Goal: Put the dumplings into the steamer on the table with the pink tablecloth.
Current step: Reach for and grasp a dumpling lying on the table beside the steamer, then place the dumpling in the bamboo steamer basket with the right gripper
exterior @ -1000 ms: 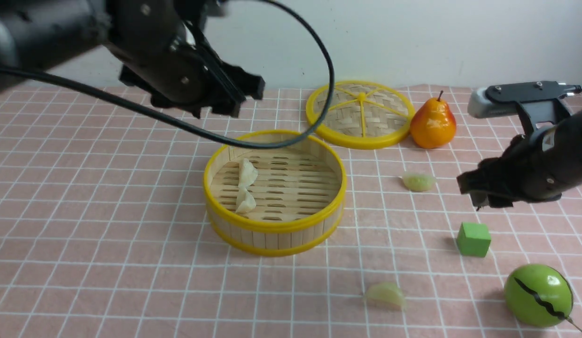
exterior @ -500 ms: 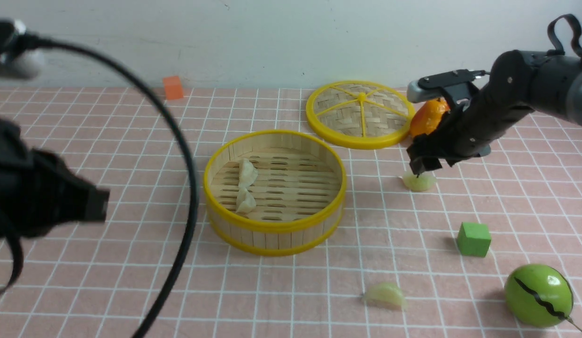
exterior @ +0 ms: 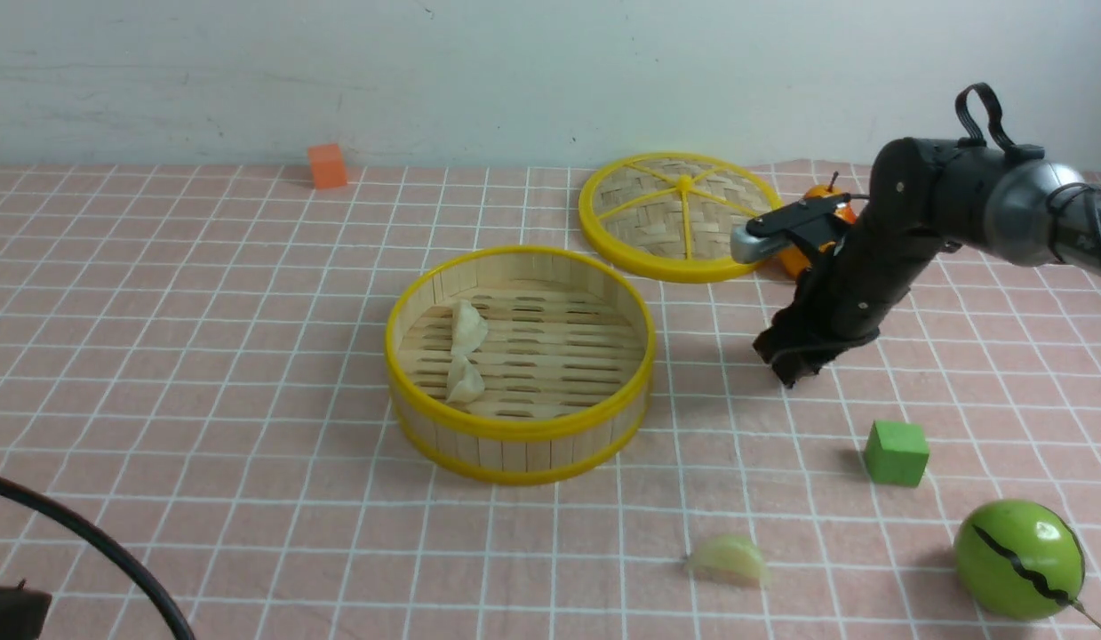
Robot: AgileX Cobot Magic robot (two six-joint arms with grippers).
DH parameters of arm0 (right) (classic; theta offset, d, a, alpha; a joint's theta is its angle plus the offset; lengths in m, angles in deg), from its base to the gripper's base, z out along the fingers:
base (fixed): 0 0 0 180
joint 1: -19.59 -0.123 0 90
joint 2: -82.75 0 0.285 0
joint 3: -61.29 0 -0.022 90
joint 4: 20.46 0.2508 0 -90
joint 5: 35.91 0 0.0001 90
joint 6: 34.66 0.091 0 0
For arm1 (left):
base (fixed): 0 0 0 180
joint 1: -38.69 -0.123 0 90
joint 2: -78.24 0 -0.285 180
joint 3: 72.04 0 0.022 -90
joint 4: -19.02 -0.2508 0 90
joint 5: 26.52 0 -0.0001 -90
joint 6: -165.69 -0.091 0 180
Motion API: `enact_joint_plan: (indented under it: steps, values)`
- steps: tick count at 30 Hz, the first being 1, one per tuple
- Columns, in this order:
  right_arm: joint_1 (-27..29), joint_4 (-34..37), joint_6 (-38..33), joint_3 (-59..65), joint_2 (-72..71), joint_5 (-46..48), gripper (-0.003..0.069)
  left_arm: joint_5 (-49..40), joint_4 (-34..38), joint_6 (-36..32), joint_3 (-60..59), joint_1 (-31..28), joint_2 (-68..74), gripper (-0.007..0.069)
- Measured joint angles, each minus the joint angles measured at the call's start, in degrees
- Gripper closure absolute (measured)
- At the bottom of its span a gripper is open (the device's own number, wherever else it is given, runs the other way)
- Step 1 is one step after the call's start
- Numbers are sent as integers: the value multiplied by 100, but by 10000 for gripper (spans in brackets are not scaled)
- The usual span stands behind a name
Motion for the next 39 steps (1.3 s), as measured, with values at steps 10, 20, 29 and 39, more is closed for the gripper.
enact_joint_plan:
  steps: [10,20,29,39]
  values:
    - [0,265,-238,-133,-601,71,670,961,-167,490,-317,0,-91,638]
    - [-187,1310,-652,-754,-836,600,670,1117,-179,528,-317,0,-91,638]
    - [-1213,1838,-1344,-812,-484,-346,670,1183,-194,528,-317,0,-91,638]
    - [-1333,1780,-1386,-812,318,-699,519,1231,-169,528,-317,0,-91,638]
